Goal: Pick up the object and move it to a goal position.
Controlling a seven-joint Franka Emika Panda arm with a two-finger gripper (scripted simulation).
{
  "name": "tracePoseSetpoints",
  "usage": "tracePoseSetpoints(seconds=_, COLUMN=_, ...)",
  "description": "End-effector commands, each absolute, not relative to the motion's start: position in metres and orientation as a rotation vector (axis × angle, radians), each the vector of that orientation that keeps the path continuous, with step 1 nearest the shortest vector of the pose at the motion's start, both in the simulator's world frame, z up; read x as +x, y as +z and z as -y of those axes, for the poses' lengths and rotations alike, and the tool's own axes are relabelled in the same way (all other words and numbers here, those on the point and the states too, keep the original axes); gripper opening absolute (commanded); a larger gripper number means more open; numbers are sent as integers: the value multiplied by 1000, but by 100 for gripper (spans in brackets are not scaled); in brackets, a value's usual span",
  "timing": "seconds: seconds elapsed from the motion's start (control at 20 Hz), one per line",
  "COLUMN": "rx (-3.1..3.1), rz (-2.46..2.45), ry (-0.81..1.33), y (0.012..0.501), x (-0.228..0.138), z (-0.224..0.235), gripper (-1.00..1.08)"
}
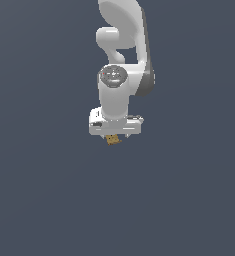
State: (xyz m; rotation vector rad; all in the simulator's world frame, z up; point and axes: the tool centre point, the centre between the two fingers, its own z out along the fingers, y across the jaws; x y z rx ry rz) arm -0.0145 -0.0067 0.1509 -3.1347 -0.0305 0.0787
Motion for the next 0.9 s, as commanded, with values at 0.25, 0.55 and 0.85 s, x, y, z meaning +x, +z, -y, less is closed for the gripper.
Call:
tracePoseSetpoints(seconds=0.25, rx=-3138, rz=22, ry=76, y=156, x=-13, z=16, gripper=100)
tracePoseSetpoints(seconds=0.55, rx=-3143, rz=23, ry=73, y=163, x=-10, z=28, gripper=100)
tracePoseSetpoints(seconds=0.85, rx=-3141, rz=-17, ry=73, y=159, x=-12, z=26, gripper=100)
